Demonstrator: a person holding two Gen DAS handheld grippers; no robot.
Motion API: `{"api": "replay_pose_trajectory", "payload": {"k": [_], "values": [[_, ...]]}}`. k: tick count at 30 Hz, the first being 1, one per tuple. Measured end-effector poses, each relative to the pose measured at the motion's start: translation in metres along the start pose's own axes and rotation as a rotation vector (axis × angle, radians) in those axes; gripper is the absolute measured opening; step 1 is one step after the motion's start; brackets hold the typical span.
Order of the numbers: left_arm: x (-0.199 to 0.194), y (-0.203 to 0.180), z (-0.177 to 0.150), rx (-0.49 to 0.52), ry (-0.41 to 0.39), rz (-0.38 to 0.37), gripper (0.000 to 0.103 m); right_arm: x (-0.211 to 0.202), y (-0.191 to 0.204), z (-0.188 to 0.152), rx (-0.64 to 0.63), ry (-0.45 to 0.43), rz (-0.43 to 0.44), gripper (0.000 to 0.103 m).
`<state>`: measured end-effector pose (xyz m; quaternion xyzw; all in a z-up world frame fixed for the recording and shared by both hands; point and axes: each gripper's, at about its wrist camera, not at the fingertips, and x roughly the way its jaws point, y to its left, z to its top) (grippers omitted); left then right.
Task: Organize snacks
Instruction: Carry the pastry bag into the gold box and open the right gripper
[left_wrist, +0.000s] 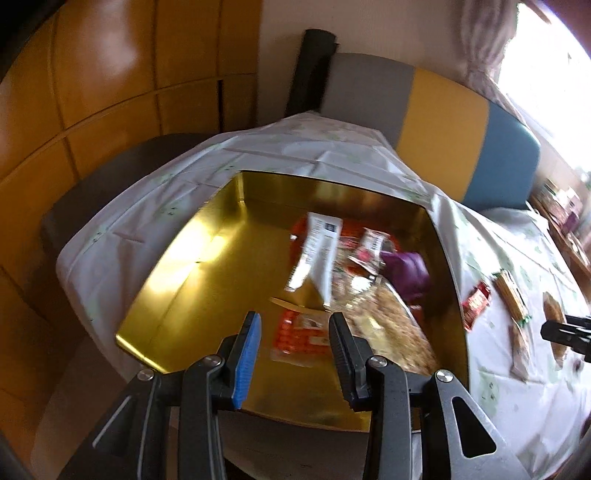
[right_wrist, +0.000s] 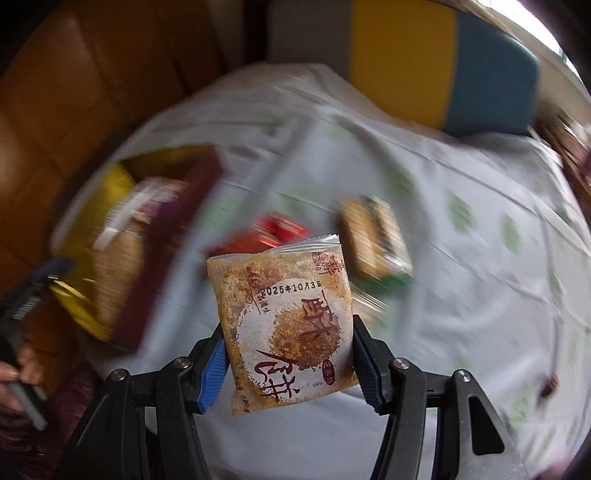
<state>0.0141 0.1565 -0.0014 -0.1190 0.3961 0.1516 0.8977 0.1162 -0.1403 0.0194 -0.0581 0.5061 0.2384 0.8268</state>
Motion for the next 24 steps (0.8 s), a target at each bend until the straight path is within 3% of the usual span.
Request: {"api": "replay_pose_trajectory", "payload": {"k": [7,13,17,24], "values": [[0.002,0.019,0.005,-0.046,-0.010,0.027,0.039,0.020,0.099,0.041,-0.127,-0.033,0.147,0.061],[0.007,0.022,0.004,-0.051,0.004,0.024,0.039,0.064,0.142,0.062,-0.147,0.013,0.170,0.061],[0.008,0.023,0.005,-0.055,0.004,0.022,0.039,0.085,0.153,0.056,-0.186,0.037,0.094,0.067],[0.009,0.020,0.003,-0.050,0.011,0.024,0.039,0.066,0.134,0.053,-0.155,-0.024,0.109,0.071]]}}
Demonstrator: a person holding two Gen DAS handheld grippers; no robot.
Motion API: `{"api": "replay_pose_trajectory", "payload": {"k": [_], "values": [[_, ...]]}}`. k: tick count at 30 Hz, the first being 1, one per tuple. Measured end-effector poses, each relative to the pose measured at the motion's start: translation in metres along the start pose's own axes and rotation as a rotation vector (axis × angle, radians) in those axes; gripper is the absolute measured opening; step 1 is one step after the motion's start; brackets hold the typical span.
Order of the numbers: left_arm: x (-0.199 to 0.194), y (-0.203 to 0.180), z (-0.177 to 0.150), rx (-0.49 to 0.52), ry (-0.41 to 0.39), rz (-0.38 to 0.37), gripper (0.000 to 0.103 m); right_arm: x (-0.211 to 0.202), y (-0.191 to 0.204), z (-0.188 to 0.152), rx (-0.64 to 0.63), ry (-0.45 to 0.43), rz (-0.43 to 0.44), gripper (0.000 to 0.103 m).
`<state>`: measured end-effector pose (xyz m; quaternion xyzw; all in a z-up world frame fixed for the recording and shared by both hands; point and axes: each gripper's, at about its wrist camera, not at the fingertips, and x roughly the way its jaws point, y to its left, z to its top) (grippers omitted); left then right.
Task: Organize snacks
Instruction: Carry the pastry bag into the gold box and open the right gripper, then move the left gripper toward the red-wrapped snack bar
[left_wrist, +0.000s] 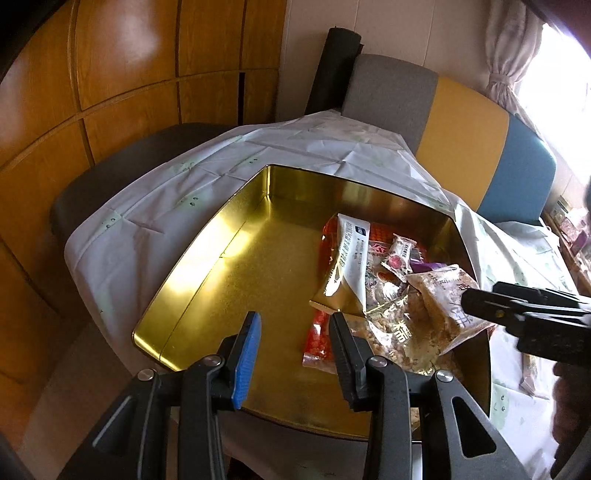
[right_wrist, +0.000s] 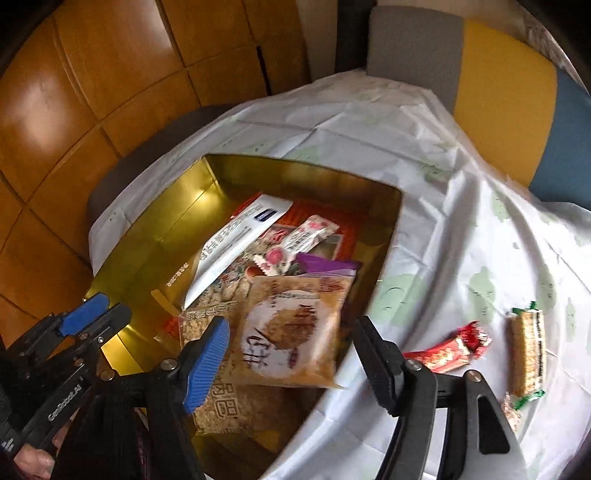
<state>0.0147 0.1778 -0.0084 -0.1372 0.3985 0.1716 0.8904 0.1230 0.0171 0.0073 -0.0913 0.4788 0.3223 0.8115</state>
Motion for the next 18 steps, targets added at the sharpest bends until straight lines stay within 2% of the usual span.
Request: {"api": "replay_pose_trajectory", "payload": {"k": [7,18], "values": [[-0.003,-0.008,-0.001,0.027,-0.002,-0.013,0.039,-0.023,-0.016,-0.015,0.049,-0.051,-0.010,0.071],[-0.009,-0.019,-0.005,0.066,-0.014,-0.029,0.039,-0.054,-0.049,-0.051,0.084,-0.084,-0.091,0.071]]}}
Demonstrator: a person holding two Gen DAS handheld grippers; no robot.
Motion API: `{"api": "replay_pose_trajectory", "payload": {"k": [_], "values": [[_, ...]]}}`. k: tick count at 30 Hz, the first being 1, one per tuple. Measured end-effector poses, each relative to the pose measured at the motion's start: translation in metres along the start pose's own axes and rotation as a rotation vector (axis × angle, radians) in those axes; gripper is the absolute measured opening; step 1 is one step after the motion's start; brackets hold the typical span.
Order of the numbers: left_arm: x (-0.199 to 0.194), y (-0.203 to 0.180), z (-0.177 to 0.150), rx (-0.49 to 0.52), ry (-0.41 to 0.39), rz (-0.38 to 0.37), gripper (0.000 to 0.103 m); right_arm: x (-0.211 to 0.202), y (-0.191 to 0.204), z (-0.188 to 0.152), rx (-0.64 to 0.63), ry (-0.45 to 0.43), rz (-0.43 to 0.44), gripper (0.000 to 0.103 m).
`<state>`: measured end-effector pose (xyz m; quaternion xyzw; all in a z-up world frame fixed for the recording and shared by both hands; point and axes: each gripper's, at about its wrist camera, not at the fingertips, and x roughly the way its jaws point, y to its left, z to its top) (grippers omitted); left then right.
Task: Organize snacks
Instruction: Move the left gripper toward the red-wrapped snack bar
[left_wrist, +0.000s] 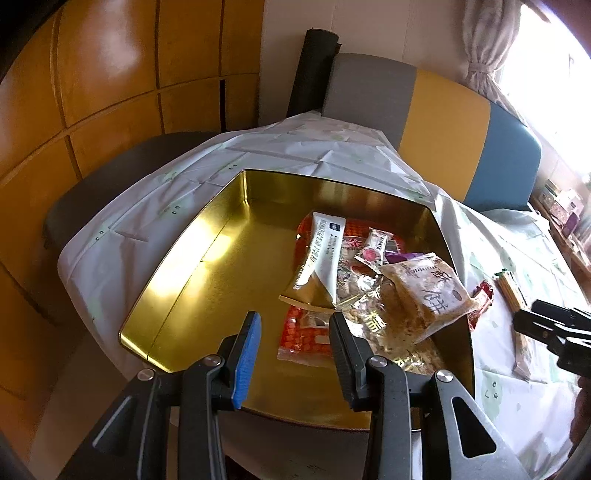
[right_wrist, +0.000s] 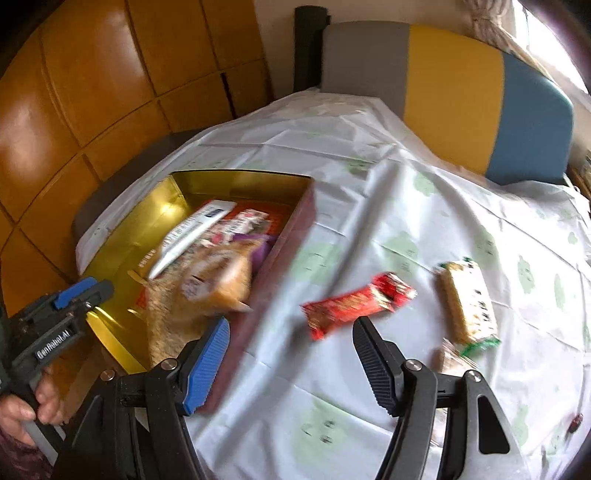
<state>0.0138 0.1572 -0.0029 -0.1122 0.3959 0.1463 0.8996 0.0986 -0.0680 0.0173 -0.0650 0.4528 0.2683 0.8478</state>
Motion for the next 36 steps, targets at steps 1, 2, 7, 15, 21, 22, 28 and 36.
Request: {"api": "replay_pose_trajectory", "payload": {"k": [1,2,7,15,21,22,28,36], "values": [[0.000,-0.001,0.000,0.004,0.000,-0.001,0.039,-0.002,-0.005,-0.002,0.006,0.000,-0.009,0.071],[0.000,-0.002,0.000,0.007,0.000,-0.002,0.039,-0.004,-0.012,-0.005,0.013,0.000,-0.019,0.071],[0.000,-0.008,-0.001,0.031,0.002,-0.003,0.039,-0.015,-0.051,-0.017,0.051,0.010,-0.099,0.071],[-0.003,-0.021,-0.003,0.074,0.002,0.003,0.039,-0.041,-0.120,-0.033,0.117,0.008,-0.232,0.071],[-0.008,-0.038,-0.004,0.136,-0.013,0.001,0.040,-0.058,-0.178,-0.045,0.202,0.000,-0.342,0.071],[-0.009,-0.040,-0.004,0.144,-0.014,0.000,0.040,-0.059,-0.186,-0.047,0.220,-0.001,-0.354,0.071],[-0.012,-0.062,-0.004,0.206,-0.010,-0.035,0.040,-0.060,-0.237,-0.063,0.426,0.016,-0.421,0.071],[-0.017,-0.097,-0.008,0.315,-0.006,-0.091,0.040,-0.052,-0.235,-0.063,0.423,0.053,-0.387,0.071]]}}
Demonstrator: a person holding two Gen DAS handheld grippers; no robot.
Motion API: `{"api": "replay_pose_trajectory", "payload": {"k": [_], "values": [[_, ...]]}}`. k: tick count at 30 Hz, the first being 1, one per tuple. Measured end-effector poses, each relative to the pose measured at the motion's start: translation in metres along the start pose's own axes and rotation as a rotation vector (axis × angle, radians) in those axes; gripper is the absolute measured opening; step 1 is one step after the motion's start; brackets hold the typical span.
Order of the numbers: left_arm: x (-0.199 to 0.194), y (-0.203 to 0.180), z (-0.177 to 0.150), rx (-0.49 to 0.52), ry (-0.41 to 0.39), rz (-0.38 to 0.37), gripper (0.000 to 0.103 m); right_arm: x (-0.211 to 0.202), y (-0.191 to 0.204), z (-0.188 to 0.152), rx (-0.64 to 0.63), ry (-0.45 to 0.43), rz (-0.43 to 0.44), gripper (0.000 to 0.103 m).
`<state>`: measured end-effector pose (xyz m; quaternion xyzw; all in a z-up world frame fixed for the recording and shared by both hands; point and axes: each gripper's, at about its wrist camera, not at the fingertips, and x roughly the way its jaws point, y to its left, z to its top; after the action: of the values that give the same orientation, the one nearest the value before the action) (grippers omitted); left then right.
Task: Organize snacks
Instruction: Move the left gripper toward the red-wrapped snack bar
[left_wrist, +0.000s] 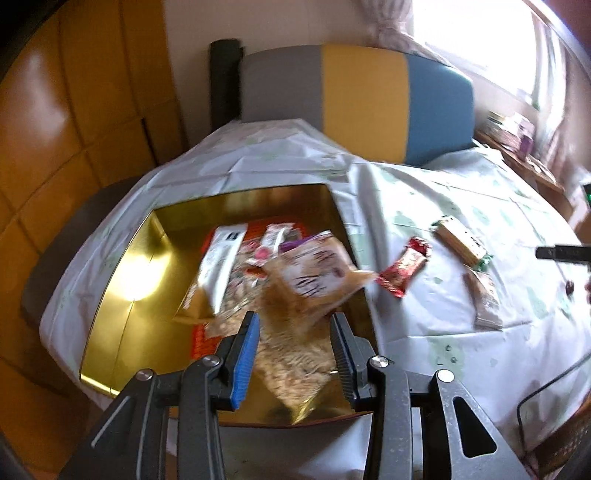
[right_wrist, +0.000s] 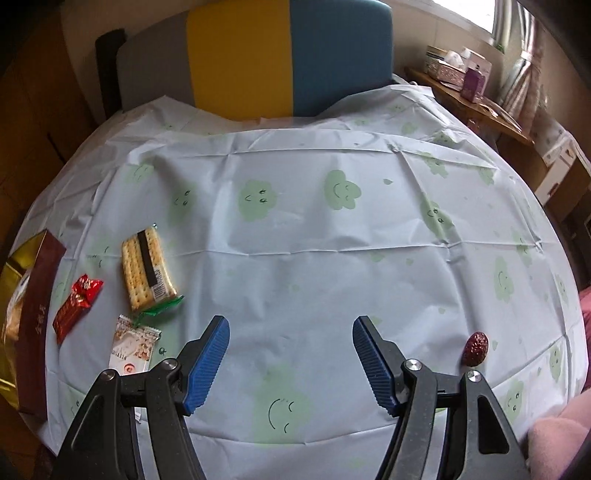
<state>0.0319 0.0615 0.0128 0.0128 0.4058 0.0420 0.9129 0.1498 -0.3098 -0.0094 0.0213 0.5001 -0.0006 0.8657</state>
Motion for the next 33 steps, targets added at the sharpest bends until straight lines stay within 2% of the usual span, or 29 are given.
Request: {"api": "replay_pose_trajectory", "payload": {"k": [4,16,27,33], "values": [[0.001,-0.019,0.005,0.052,0.004,-0.033,0.046,-0.001,0.003,-0.002,-0.011,0.000,0.015,0.071],[0.010,-0.068,0.015,0.187,0.021,-0.093,0.048,-0.006,0.003,0.000,-0.005,-0.008,0.028,0.071],[0.022,-0.095,0.019,0.263,0.040,-0.125,0.048,-0.010,0.006,0.001,-0.021,-0.018,0.046,0.071],[0.040,-0.099,0.032,0.274,0.085,-0.189,0.048,-0.011,0.008,0.001,-0.028,-0.022,0.052,0.071]]}}
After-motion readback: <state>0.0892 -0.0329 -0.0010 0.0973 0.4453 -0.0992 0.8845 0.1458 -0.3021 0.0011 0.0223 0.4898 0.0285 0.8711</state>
